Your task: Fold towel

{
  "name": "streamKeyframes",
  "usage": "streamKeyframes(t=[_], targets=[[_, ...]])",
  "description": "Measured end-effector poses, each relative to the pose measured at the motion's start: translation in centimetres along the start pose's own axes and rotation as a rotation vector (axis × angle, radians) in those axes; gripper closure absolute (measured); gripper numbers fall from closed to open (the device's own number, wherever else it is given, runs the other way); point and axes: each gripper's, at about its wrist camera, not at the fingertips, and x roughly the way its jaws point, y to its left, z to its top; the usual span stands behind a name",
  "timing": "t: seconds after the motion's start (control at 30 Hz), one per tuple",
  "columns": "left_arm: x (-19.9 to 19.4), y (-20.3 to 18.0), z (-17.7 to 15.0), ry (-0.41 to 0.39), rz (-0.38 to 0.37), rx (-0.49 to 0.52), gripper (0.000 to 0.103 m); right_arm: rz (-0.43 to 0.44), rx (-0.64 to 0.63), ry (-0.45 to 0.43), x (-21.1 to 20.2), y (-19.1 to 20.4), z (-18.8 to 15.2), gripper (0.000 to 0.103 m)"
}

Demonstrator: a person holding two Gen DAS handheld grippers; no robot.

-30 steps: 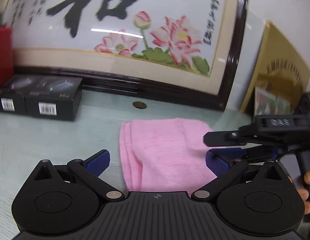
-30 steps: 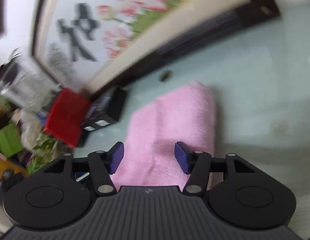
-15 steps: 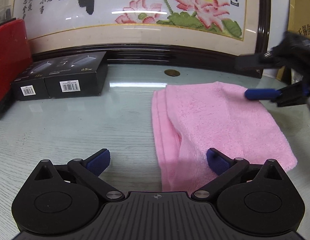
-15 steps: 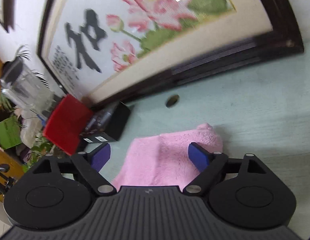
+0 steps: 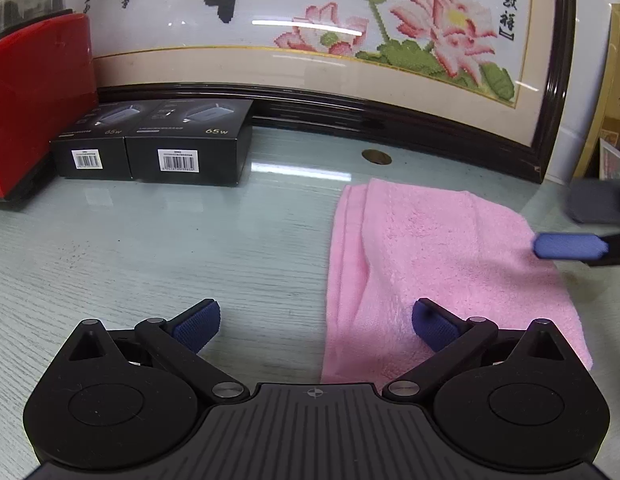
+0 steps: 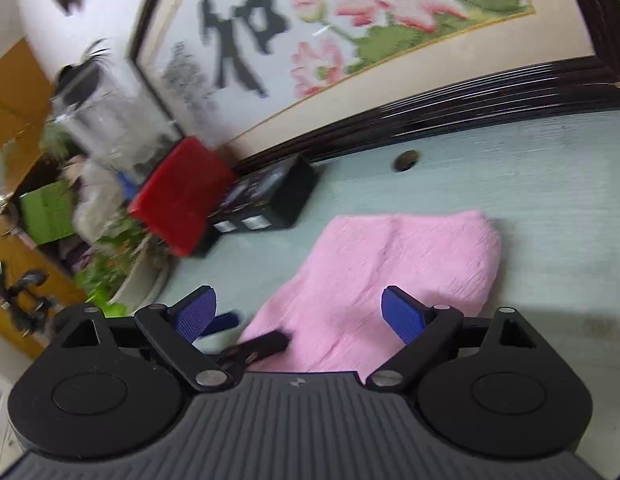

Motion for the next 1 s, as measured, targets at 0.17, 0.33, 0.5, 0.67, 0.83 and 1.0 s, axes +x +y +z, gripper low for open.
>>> streamKeyframes(t=[0.17, 0.33, 0.5, 0.67, 0.83, 1.0], targets=[[0.2, 0.2, -0.1, 0.012, 0.021, 0.012, 0.000, 0.045, 0.059, 0.132, 0.3, -1.5, -2.6, 0.009], [0.1, 0.0, -0.4, 0.006, 0.032, 0.035, 0.000, 0.053, 0.061, 0.092, -1.0, -1.5, -2.5, 0.009], [-0.7, 0.9, -0.2, -0.027, 0.027, -0.022, 0.000, -0.029, 0.063, -0.017, -3.3, -1.6, -2.1, 0.008], [-1.0, 1.4, -0.1, -0.037, 0.059, -0.046, 0.000, -0.145, 0.127, -0.060, -3.2, -3.9, -2.0, 0.011], [-0.3, 1.2, -0.2, 0.000, 0.081, -0.028, 0.000, -0.177, 0.113, -0.046, -1.9, -4.3, -2.4, 0.049], [-0.2, 1.2, -0.3, 0.009, 0.096, -0.017, 0.000, -0.184, 0.128, -0.064, -1.0, -4.8, -2.7, 0.051]])
